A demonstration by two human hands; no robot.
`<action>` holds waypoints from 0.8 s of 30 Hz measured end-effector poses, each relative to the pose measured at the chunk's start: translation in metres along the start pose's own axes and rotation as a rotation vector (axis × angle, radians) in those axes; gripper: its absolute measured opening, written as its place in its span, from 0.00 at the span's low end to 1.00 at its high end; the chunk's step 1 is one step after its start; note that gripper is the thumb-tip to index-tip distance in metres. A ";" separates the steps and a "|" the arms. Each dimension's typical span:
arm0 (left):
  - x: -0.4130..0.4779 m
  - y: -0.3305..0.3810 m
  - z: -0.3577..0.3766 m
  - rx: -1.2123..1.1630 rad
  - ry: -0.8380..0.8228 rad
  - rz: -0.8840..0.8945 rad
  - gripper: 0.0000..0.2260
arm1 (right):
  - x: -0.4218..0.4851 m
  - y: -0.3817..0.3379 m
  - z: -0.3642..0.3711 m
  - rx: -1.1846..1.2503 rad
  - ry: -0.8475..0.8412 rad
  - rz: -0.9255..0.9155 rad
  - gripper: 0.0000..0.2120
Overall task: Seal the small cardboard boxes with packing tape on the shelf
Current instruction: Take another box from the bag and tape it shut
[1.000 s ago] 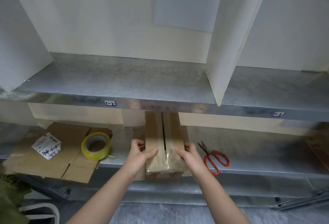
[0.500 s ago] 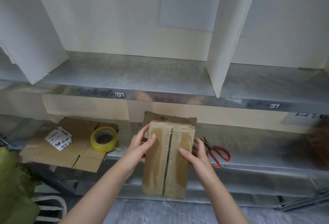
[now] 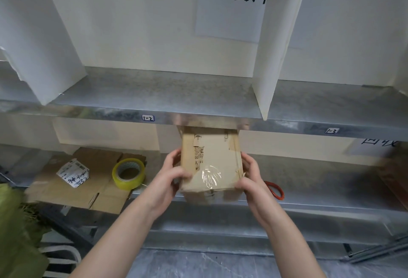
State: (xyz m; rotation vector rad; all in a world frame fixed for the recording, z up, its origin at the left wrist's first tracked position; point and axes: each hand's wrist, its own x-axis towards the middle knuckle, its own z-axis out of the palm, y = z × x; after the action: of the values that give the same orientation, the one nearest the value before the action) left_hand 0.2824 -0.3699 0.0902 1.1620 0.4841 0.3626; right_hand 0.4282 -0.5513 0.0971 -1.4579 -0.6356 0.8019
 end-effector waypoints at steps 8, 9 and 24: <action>0.024 -0.034 -0.009 0.288 0.061 0.142 0.37 | 0.023 0.043 -0.004 -0.316 0.085 -0.013 0.42; 0.025 -0.040 -0.010 0.297 0.076 0.123 0.36 | 0.025 0.052 -0.004 -0.358 0.087 -0.020 0.42; 0.043 -0.120 -0.034 0.477 0.125 -0.206 0.33 | 0.055 0.156 0.001 -0.458 0.247 0.232 0.37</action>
State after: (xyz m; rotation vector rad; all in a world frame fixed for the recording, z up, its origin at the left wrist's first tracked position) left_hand 0.3028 -0.3642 -0.0400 1.5389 0.8227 0.1419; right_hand 0.4466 -0.5152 -0.0638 -2.0419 -0.4828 0.6609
